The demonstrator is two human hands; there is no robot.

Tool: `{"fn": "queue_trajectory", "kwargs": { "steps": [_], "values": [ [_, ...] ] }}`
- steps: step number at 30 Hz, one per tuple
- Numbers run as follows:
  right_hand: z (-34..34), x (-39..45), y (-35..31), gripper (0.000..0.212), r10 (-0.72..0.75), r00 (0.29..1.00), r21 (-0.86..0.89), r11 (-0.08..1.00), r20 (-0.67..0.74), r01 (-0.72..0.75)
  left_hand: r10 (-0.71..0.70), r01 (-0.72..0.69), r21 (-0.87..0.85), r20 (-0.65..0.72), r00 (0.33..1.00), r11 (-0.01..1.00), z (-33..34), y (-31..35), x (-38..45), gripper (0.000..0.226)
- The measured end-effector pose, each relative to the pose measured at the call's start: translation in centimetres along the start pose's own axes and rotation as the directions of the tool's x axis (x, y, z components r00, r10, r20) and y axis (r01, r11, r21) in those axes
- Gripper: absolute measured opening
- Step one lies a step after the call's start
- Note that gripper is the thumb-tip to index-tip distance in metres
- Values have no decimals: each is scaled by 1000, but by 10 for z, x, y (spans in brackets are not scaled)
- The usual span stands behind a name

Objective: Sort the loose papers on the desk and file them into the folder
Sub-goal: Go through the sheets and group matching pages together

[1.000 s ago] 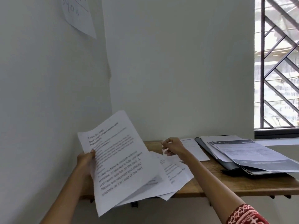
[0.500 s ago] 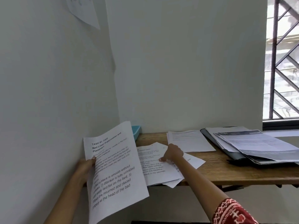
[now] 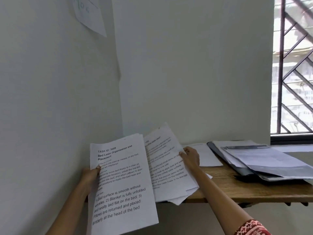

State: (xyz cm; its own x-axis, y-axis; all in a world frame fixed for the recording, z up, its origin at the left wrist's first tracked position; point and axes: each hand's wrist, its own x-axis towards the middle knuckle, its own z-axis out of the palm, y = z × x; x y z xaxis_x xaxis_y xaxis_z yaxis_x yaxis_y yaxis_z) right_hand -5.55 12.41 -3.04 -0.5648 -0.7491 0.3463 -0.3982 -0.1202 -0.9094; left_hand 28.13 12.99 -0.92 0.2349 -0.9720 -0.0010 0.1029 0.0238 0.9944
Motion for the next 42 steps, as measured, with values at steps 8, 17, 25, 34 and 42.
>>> {"fn": "queue_trajectory", "kwargs": {
  "steps": [8,17,25,34,42],
  "values": [
    [-31,14,-14,8,-117,981,308,938,-154,160,168,-168,-10,34,985,986,28,28,0,19],
    [-38,13,-18,12,-113,985,434,887,-129,158,228,-229,8,46,973,973,37,34,10,15],
    [-26,2,-36,4,-168,975,445,891,143,88,249,-245,-111,23,968,963,46,34,15,19],
    [4,-25,-90,37,-213,843,356,934,493,28,291,-291,-11,-20,957,957,65,47,12,27],
    [-16,15,-119,25,-387,892,297,902,235,313,734,-729,-90,35,678,678,116,133,-22,16]
  ]
}}
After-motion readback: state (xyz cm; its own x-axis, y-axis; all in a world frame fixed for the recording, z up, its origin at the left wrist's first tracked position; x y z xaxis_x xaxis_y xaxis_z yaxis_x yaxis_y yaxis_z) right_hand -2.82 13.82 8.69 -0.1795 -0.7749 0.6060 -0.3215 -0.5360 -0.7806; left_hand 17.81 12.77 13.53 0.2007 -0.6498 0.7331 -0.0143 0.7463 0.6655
